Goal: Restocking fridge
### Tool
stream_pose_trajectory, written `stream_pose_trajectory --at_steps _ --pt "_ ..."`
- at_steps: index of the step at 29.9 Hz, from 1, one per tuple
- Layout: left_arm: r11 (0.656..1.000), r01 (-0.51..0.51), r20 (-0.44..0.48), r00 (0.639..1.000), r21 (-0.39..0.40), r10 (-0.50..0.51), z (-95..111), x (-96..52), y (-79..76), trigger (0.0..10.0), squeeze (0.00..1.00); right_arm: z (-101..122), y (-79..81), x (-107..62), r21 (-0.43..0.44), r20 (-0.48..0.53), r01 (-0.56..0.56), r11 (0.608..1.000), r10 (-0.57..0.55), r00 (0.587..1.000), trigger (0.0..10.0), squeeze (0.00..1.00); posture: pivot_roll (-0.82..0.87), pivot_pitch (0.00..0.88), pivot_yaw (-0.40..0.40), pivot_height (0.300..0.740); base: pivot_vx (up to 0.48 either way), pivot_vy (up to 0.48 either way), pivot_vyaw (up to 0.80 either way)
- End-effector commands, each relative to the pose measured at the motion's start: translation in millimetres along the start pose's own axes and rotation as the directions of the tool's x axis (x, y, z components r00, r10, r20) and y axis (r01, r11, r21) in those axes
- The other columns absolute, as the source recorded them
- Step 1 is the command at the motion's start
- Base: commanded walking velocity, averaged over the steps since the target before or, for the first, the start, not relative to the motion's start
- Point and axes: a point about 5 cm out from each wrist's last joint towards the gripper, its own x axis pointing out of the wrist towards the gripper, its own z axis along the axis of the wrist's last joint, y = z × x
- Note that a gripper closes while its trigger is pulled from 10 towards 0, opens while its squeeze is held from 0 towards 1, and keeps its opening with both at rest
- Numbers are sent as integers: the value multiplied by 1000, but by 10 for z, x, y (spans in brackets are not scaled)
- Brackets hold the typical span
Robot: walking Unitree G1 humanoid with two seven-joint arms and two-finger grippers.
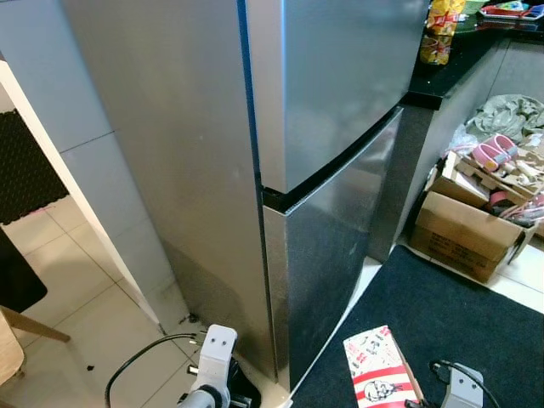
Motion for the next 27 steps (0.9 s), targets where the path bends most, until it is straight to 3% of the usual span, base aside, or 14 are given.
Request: stream_pose_trajectory --at_steps 1,4,6,22,27 --pt "1000 -25 -29 999 -2 25 -63 -35 73 10000 0 0 16 3 1 -1 -5 1000 5 1000 10000 0 -38 44 16 740 0 0 0" --pt "1000 -17 -26 1000 9 17 -58 -34 67 10000 0 3 21 5 0 -1 -7 1000 7 1000 10000 0 -37 47 13 740 0 -160 0" --pt "998 -39 -22 999 -45 38 -55 -32 81 10000 0 7 24 6 -1 -1 -8 1000 8 1000 10000 0 -37 47 13 740 0 0 0" --pt "1000 -20 -4 1000 -15 20 -18 -23 75 10000 0 14 18 6 -7 -2 -8 1000 8 1000 10000 0 -40 47 13 740 0 0 0" --pt "1000 -15 -9 1000 -21 15 -29 -23 58 10000 0 20 39 12 -20 -2 -14 1000 14 1000 10000 0 -40 47 13 740 0 -480 0"
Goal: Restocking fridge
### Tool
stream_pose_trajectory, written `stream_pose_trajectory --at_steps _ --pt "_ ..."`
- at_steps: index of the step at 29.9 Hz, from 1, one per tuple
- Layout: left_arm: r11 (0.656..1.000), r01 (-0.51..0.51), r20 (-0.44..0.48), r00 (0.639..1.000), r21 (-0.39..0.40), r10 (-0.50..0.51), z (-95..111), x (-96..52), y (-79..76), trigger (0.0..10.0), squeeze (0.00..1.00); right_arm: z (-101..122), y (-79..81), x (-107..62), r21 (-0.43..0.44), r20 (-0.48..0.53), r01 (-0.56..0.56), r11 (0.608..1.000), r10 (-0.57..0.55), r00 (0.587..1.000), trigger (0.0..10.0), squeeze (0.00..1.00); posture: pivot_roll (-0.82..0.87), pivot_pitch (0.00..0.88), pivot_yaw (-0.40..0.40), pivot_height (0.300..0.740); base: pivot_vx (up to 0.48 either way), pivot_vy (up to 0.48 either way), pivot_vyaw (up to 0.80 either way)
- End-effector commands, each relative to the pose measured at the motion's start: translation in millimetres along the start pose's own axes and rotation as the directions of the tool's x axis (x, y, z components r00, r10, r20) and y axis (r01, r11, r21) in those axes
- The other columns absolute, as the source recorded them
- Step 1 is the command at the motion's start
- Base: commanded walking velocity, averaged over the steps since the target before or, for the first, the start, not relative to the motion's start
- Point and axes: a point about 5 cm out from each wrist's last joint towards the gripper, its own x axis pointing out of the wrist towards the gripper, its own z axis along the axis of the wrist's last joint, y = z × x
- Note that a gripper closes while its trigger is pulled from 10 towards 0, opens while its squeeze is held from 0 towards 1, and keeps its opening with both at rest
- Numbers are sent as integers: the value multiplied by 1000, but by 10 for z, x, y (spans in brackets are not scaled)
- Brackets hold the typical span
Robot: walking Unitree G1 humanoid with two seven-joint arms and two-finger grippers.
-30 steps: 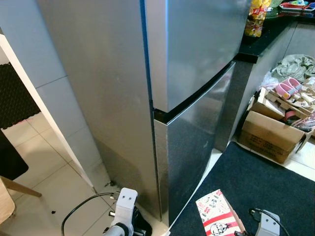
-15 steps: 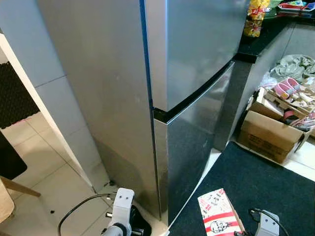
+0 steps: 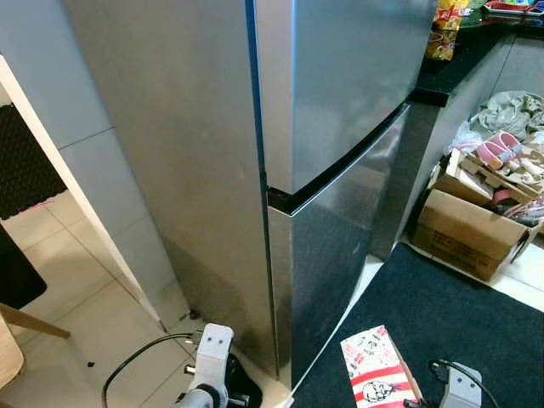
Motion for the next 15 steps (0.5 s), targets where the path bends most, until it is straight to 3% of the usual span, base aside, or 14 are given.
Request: stream_pose_trajectory --at_steps 1,3,6,15 --pt "1000 -3 -17 1000 -2 3 -44 -22 25 10000 0 13 11 5 -8 -1 -3 1000 3 1000 10000 0 -40 47 13 740 0 -480 0" --pt "1000 -8 -17 1000 -3 8 -45 -20 21 10000 0 16 11 6 -17 -2 -6 1000 6 1000 10000 0 -40 46 9 740 0 -480 0" --pt "999 -29 -15 999 -36 29 -39 -17 40 10000 0 21 11 6 -33 -5 -11 999 11 1000 10000 0 -42 46 7 740 0 0 0" --pt "999 -27 -15 1000 -40 27 -53 -28 45 10000 0 34 25 11 -51 -5 -18 999 18 1000 10000 0 -40 41 3 740 0 0 0"
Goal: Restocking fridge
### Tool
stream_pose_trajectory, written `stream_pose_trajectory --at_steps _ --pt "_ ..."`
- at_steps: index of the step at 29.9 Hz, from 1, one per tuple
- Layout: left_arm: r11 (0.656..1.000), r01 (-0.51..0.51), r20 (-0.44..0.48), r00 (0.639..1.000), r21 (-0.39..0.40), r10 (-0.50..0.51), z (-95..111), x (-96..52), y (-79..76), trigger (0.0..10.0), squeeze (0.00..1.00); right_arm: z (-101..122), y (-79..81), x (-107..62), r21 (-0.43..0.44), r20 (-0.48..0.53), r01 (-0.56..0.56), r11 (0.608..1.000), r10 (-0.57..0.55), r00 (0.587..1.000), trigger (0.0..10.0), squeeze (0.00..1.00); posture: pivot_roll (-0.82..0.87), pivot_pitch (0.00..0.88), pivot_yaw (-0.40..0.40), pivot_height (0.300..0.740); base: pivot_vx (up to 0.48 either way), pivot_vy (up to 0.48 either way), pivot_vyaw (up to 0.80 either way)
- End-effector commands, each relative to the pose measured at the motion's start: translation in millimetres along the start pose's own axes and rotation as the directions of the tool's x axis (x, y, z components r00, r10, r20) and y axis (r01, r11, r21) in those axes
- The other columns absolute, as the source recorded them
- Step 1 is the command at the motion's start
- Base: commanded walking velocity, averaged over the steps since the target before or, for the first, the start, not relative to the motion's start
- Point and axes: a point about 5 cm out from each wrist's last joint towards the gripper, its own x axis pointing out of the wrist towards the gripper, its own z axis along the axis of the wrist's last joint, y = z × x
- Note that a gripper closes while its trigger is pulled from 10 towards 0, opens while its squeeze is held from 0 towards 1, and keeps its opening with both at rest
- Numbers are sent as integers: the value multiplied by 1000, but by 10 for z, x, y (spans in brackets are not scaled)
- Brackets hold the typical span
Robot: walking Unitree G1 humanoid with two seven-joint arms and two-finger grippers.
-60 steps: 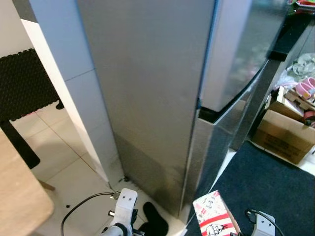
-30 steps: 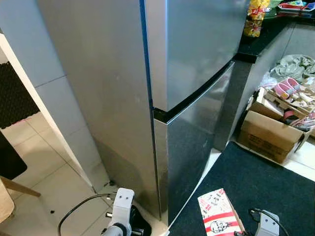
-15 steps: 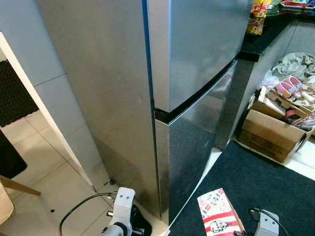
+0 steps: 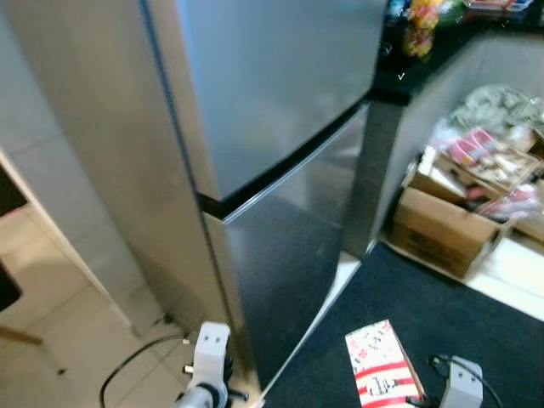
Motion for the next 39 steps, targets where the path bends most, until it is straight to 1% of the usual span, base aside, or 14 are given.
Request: stream_pose_trajectory --at_steps 1,7,11,13,14,18,21,26,27,29,30,31,34,39 --pt "1000 -14 -17 1000 -3 14 -59 -35 49 10000 0 -36 64 6 -7 -12 -19 1000 19 1000 10000 0 -40 41 3 740 0 0 0" --pt "1000 -27 5 1000 8 27 -37 -44 89 10000 0 -39 93 11 -12 -13 -26 1000 26 1000 10000 0 -38 35 6 740 0 0 0" --pt "998 -44 40 998 50 42 63 -24 145 10000 0 -46 103 10 -26 -14 -30 999 30 999 10000 0 -39 33 5 740 0 0 0" --pt "994 -80 68 995 74 75 192 -6 272 10000 0 -55 100 8 -31 -16 -31 999 30 999 10000 0 -35 31 4 740 0 0 0" --pt "986 -136 92 988 96 127 311 -10 438 10000 0 -58 97 7 -31 -16 -29 999 29 999 10000 0 -32 30 3 740 0 0 0" --pt "976 -190 112 978 104 178 418 -22 591 10000 0 -57 93 6 -30 -15 -28 999 28 1000 10000 0 -29 33 2 740 0 0 0" --pt "964 -204 168 970 171 175 724 -12 780 10000 0 -61 68 2 -30 -17 -23 999 23 1000 10000 0 -8 43 0 740 0 0 0" --pt "966 -130 253 965 224 71 1222 76 760 10000 0 -43 46 2 -7 -6 -7 1000 7 1000 10000 0 3 51 18 740 0 0 0" --pt "964 -133 261 963 229 71 1277 85 758 8039 0 -40 45 2 -3 -3 -5 1000 5 1000 10000 0 -2 56 28 740 0 0 0" --pt "964 -138 282 957 225 72 1391 98 757 5529 0 -35 38 1 6 2 0 1000 0 1000 10000 0 -13 61 41 740 0 0 0" --pt "966 -144 295 952 217 76 1451 101 764 5529 0 -32 31 0 10 4 3 1000 -3 1000 10000 0 -13 61 41 740 0 0 0" --pt "968 -147 308 948 201 80 1504 101 771 0 0 -30 18 -3 13 6 6 1000 -6 1000 10000 0 -21 61 48 740 0 0 0" --pt "975 -152 335 938 159 92 1633 97 803 0 0 -35 -31 -16 20 11 17 1000 -17 1000 10000 0 -33 66 53 740 0 0 0" --pt "976 -150 336 938 158 90 1706 99 818 0 0 -43 -84 -30 25 14 29 999 -29 999 10000 0 -48 72 57 740 0 0 0"
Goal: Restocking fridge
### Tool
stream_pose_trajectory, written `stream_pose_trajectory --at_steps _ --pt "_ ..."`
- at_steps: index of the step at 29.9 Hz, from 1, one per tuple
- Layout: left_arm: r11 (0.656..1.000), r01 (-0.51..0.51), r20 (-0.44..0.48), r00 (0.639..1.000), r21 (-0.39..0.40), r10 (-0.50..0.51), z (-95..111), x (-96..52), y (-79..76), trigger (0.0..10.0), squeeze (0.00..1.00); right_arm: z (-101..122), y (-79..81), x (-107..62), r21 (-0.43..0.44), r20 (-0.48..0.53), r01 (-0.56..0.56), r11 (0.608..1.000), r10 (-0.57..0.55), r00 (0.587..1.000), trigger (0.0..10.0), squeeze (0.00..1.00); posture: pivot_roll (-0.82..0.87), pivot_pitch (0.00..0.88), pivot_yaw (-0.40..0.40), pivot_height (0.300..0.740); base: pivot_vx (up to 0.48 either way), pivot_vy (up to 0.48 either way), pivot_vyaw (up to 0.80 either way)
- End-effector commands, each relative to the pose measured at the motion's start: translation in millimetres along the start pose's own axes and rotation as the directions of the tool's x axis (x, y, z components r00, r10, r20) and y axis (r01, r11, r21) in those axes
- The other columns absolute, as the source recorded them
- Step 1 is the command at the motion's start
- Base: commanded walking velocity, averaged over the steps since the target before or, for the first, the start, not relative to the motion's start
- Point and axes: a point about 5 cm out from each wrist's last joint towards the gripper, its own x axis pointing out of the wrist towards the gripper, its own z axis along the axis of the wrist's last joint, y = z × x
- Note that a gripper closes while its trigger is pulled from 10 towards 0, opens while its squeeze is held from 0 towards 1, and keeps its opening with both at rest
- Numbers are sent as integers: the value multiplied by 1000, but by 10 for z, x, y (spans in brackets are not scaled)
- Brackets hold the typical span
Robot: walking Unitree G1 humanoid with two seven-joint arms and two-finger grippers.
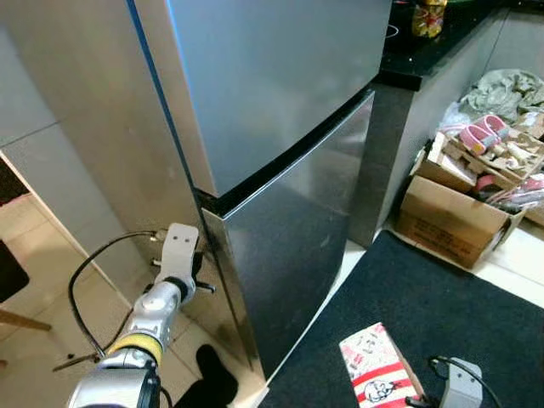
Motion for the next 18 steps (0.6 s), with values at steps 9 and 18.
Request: stream_pose_trajectory --at_steps 9,18 --pt "981 193 51 980 -29 -191 94 14 -84 3255 0 -38 -133 -43 13 12 32 999 -32 999 10000 0 -75 82 60 740 0 0 0" --pt "894 446 59 892 44 -448 18 -75 -258 10000 0 -63 -138 -51 -1 5 29 1000 -29 1000 10000 0 -73 89 47 740 0 0 0"
